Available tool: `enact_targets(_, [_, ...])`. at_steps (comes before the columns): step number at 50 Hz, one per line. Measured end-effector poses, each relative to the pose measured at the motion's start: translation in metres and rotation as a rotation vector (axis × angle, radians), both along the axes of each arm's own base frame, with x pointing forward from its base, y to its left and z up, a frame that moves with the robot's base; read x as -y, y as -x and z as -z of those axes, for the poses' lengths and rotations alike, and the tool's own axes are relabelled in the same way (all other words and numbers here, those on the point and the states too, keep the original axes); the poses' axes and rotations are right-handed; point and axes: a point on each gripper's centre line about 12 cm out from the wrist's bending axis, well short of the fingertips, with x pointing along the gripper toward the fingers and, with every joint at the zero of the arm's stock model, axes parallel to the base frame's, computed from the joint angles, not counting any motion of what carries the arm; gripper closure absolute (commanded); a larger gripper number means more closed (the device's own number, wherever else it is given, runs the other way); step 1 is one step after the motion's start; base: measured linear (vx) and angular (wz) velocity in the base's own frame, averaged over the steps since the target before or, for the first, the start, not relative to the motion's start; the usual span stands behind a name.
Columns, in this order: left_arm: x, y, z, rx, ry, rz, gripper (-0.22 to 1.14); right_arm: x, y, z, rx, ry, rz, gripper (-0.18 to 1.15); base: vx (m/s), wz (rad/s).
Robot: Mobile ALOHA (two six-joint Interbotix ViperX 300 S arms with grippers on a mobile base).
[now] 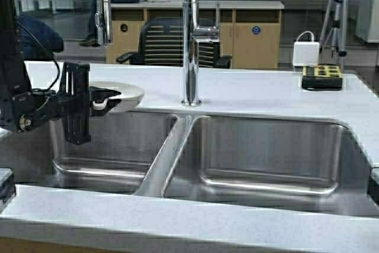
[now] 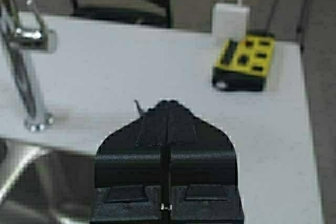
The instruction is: Wash the pan
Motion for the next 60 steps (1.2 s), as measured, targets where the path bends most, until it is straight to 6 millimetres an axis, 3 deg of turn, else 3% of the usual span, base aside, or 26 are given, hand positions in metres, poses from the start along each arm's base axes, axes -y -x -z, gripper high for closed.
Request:
enact_targets(15, [0.003, 0.016, -0.006, 0.014, 0.022, 0.061, 0.90, -0.003, -0.004, 0.003, -0.029, 0.003, -0.013, 0.90, 0.10, 0.15])
enact_targets(22, [0.008, 0.024, -0.006, 0.009, 0.028, 0.110, 0.90, -0.017, -0.016, 0.009, -0.101, 0.023, -0.070, 0.84, 0.07, 0.08])
enact_targets(26, [0.010, 0.028, -0.005, 0.000, 0.031, 0.122, 0.90, -0.024, -0.024, 0.009, -0.119, 0.033, -0.099, 0.64, 0.05, 0.05])
enact_targets(33, [0.010, 0.031, -0.005, -0.004, 0.029, 0.131, 0.90, -0.040, -0.044, 0.011, -0.150, 0.095, -0.167, -0.02, 0.04, 0.05])
enact_targets(35, [0.009, 0.031, -0.005, -0.004, 0.029, 0.131, 0.90, -0.046, -0.051, 0.013, -0.159, 0.125, -0.194, -0.14, 0.03, 0.04])
enact_targets(42, [0.010, 0.033, -0.005, -0.006, 0.027, 0.144, 0.90, -0.060, -0.079, 0.017, -0.178, 0.145, -0.235, -0.03, 0.02, 0.02])
enact_targets(60, [0.013, 0.044, -0.003, -0.030, 0.027, 0.182, 0.90, -0.079, -0.147, 0.039, -0.181, 0.163, -0.271, -0.04, 0.02, 0.02])
